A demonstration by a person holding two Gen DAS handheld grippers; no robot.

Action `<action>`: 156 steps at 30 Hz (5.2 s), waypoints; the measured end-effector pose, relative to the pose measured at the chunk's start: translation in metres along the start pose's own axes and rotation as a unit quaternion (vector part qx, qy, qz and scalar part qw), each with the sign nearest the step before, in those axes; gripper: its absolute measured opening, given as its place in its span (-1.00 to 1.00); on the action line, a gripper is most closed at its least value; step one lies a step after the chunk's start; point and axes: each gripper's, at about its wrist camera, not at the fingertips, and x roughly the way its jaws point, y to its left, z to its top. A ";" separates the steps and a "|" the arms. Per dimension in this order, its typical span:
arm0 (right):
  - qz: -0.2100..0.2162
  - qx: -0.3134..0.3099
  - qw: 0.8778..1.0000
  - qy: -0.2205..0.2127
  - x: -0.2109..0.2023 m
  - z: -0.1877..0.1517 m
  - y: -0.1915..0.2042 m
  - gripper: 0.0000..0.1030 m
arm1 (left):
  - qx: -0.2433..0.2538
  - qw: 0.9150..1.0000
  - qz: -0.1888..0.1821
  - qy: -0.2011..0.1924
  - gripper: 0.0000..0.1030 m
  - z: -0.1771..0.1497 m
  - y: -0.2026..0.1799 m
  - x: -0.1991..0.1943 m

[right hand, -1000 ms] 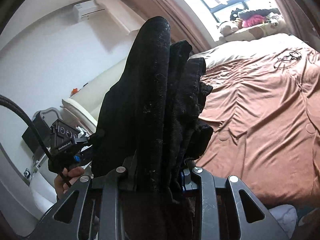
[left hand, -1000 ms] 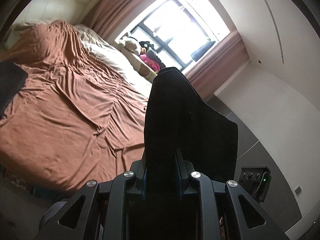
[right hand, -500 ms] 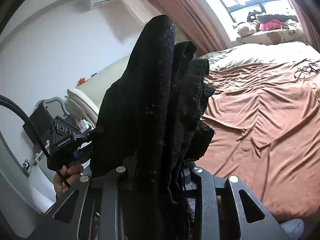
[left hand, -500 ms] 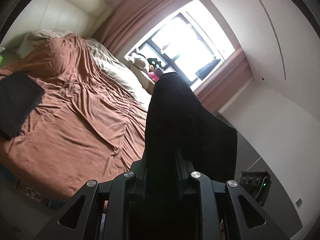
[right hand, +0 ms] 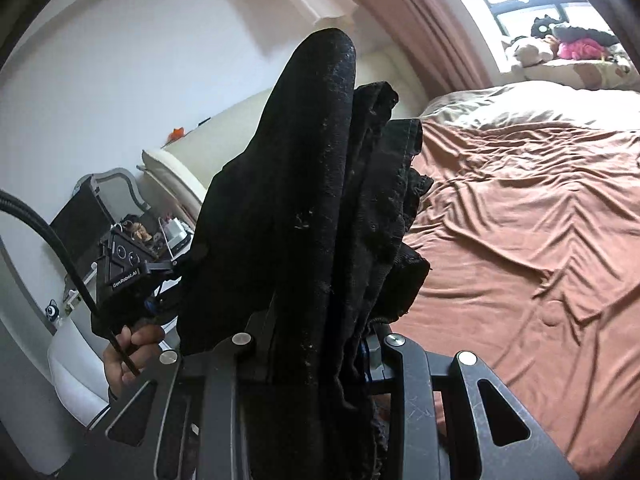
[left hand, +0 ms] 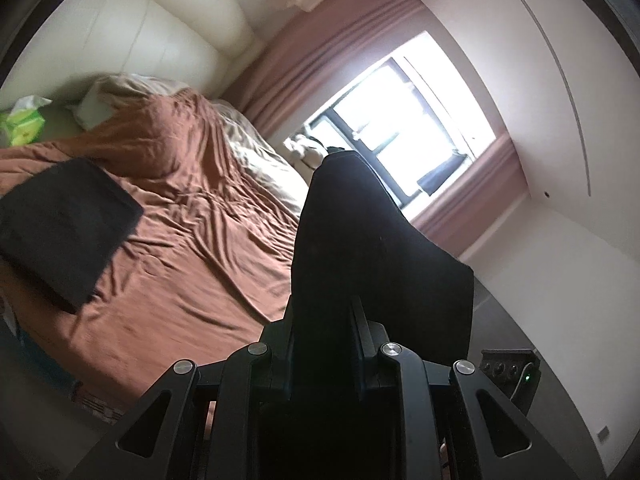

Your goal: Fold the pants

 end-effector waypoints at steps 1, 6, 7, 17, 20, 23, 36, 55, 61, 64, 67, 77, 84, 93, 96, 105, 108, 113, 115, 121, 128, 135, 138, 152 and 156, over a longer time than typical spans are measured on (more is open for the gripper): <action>0.002 0.001 1.000 0.003 0.006 0.001 -0.001 -0.49 | -0.003 1.000 0.005 -0.003 -0.56 0.004 0.009 -0.001; 0.018 0.001 1.000 0.021 0.051 0.006 -0.003 -0.49 | -0.018 1.000 0.023 -0.012 -0.56 0.020 0.043 -0.007; 0.021 -0.001 1.000 0.023 0.060 0.008 -0.003 -0.49 | -0.020 0.999 0.028 -0.014 -0.56 0.024 0.051 -0.008; 0.040 0.006 0.997 0.060 0.145 0.025 -0.008 -0.49 | -0.027 0.997 0.075 -0.022 -0.56 0.065 0.114 -0.015; 0.046 0.009 0.997 0.069 0.171 0.032 -0.004 -0.49 | -0.023 0.995 0.092 -0.026 -0.56 0.079 0.126 -0.022; 0.054 0.010 0.996 0.073 0.190 0.039 0.001 -0.49 | -0.023 0.994 0.104 -0.031 -0.56 0.095 0.136 -0.029; 0.086 0.009 0.992 0.095 0.276 0.057 0.030 -0.49 | 0.000 0.983 0.179 -0.049 -0.56 0.162 0.172 -0.050; 0.091 0.024 0.985 0.143 0.408 0.054 0.019 -0.49 | 0.023 0.966 0.256 0.028 -0.56 0.212 0.264 0.019; 0.091 0.046 0.984 0.149 0.443 0.047 -0.002 -0.49 | 0.025 0.962 0.267 0.051 -0.56 0.219 0.291 0.051; 0.089 0.055 0.982 0.155 0.462 0.043 -0.007 -0.49 | 0.037 0.957 0.279 0.071 -0.56 0.225 0.303 0.066; 0.089 0.062 0.982 0.153 0.473 0.043 -0.011 -0.49 | 0.033 0.955 0.283 0.082 -0.56 0.230 0.318 0.079; 0.040 0.121 0.971 0.203 0.511 0.015 -0.046 -0.02 | 0.034 0.931 0.342 0.121 -0.26 0.216 0.358 0.115; 0.044 0.113 0.975 0.184 0.485 0.025 -0.056 0.10 | 0.027 0.935 0.339 0.101 -0.10 0.195 0.348 0.084; 0.024 0.029 0.990 0.133 0.449 0.065 -0.050 0.10 | 0.017 0.936 0.347 0.049 -0.10 0.166 0.320 0.059; 0.030 -0.006 0.991 0.127 0.454 0.076 -0.038 0.10 | -0.001 0.938 0.345 0.034 -0.10 0.157 0.313 0.057; 0.046 -0.094 0.987 0.123 0.496 0.090 -0.016 0.05 | -0.035 0.936 0.351 -0.005 -0.10 0.128 0.310 0.062; 0.036 -0.093 0.987 0.128 0.509 0.084 -0.028 0.05 | -0.045 0.935 0.353 0.009 -0.10 0.115 0.318 0.074; 0.005 -0.112 0.978 0.175 0.530 0.060 -0.046 -0.29 | -0.052 0.930 0.364 0.016 -0.11 0.092 0.326 0.086; -0.010 -0.122 0.971 0.204 0.537 0.045 -0.056 -0.32 | -0.061 0.932 0.356 0.012 -0.11 0.087 0.326 0.086; -0.034 -0.151 0.965 0.209 0.533 0.030 -0.050 -0.32 | -0.064 0.931 0.359 0.007 -0.11 0.070 0.314 0.083; -0.029 -0.162 0.966 0.201 0.496 0.042 -0.041 -0.32 | -0.065 0.937 0.345 -0.001 -0.26 0.062 0.293 0.062; 0.005 -0.191 0.965 0.179 0.475 0.046 -0.012 -0.32 | -0.050 0.942 0.331 -0.010 -0.54 0.056 0.269 0.064; 0.024 -0.194 0.964 0.182 0.477 0.037 -0.005 -0.34 | -0.052 0.945 0.323 -0.007 -0.75 0.050 0.267 0.070; 0.054 -0.184 0.952 0.240 0.501 0.003 -0.026 -0.61 | -0.120 0.952 0.280 0.007 -0.93 -0.012 0.278 0.065; 0.062 -0.194 0.949 0.242 0.492 0.009 -0.019 -0.69 | -0.114 0.955 0.272 -0.002 -0.92 -0.007 0.272 0.048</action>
